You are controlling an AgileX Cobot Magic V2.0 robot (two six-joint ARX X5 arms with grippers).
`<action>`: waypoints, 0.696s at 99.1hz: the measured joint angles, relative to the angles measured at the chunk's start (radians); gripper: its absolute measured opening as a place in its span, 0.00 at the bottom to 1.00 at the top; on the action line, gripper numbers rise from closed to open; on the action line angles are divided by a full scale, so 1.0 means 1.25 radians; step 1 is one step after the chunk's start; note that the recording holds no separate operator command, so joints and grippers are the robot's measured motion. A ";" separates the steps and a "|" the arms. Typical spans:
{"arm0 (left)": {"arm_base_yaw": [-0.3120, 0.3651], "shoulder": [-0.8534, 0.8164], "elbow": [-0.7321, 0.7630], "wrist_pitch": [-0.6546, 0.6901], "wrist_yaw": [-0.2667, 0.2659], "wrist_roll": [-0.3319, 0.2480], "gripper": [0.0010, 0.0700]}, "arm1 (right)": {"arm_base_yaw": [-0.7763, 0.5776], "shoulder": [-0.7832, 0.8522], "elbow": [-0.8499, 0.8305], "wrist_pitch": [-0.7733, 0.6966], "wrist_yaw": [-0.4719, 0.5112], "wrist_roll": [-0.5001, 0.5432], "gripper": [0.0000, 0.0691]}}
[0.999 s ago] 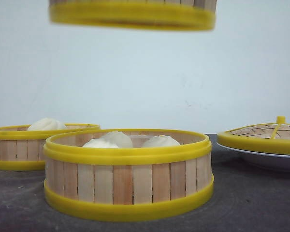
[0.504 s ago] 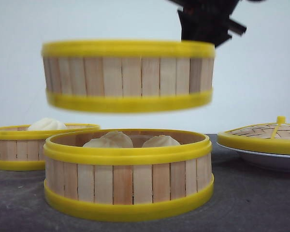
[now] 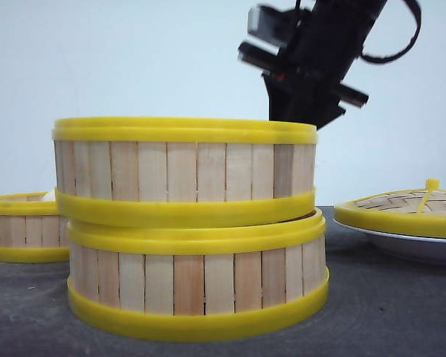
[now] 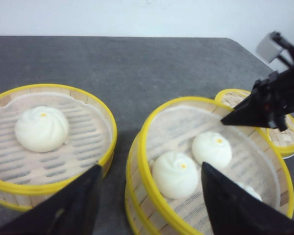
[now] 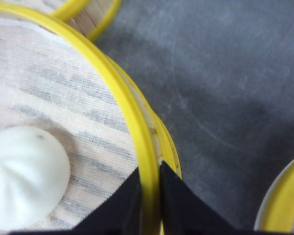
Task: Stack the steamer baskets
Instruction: 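Lower the basket onto the nearest basket and open the right gripper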
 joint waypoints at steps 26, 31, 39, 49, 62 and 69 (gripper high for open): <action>0.000 0.000 0.000 -0.006 0.000 0.000 0.54 | -0.002 0.002 0.000 -0.025 0.010 0.006 0.04; 0.000 0.000 0.000 -0.007 0.000 0.000 0.54 | -0.008 0.002 0.000 -0.035 0.015 0.005 0.05; 0.000 0.000 0.000 -0.008 0.000 0.000 0.54 | -0.013 0.002 0.000 -0.038 0.016 0.005 0.04; 0.000 0.000 0.000 -0.008 0.000 0.000 0.54 | -0.016 0.002 0.000 -0.038 0.015 0.005 0.04; 0.000 0.000 0.000 -0.008 0.000 0.000 0.54 | -0.017 0.002 0.000 -0.039 0.015 0.005 0.04; 0.000 0.000 0.000 -0.008 0.000 0.000 0.54 | -0.017 0.002 0.000 -0.039 0.015 0.005 0.05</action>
